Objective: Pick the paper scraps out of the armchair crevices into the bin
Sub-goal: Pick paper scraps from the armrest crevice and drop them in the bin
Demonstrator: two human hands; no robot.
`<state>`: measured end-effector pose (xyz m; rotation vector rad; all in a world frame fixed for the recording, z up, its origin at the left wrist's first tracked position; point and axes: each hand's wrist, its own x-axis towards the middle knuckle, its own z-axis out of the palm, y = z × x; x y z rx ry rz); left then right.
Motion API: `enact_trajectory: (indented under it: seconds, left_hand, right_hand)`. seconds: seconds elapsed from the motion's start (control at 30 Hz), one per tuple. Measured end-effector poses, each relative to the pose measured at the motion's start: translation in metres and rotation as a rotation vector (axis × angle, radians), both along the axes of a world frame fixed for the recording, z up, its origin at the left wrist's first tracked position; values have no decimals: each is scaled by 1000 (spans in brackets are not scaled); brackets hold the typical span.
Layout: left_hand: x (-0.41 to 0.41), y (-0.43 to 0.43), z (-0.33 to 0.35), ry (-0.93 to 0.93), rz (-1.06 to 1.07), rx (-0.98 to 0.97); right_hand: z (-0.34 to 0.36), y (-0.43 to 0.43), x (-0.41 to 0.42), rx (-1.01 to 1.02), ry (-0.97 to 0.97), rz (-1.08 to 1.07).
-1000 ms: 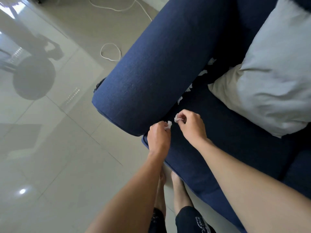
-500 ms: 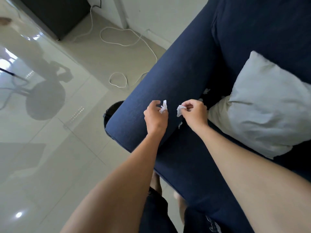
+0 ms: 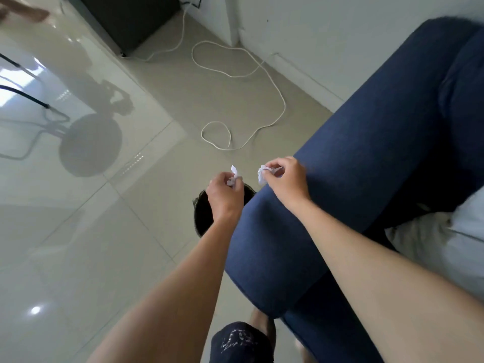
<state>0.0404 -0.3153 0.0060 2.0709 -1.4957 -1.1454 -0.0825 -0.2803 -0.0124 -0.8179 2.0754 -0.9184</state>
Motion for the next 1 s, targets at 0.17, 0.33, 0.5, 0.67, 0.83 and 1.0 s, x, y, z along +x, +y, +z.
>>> enact_trajectory:
  seconds: [0.17,0.33,0.5,0.67,0.83,1.0]
  left_hand:
    - [44,-28,-42,-72,15,60]
    - [72,-34,-69,-132,12,206]
    - [83,-33,-71,-222,-68,407]
    - [77,-30,-48,-212,-124,409]
    - [46,-14,-10,-259,-251,301]
    - [-7,27,32,-330,-459,115]
  right_hand:
    - [-34,-38,39,126,-1,182]
    - [-54,-51,72,262,-44,284]
    - [-49,-51,78,497,-48,466]
    - [-30,-44,61,460,-19,438]
    - [5,-18,37,353,117,394]
    - [51,36,-2,293,245,340]
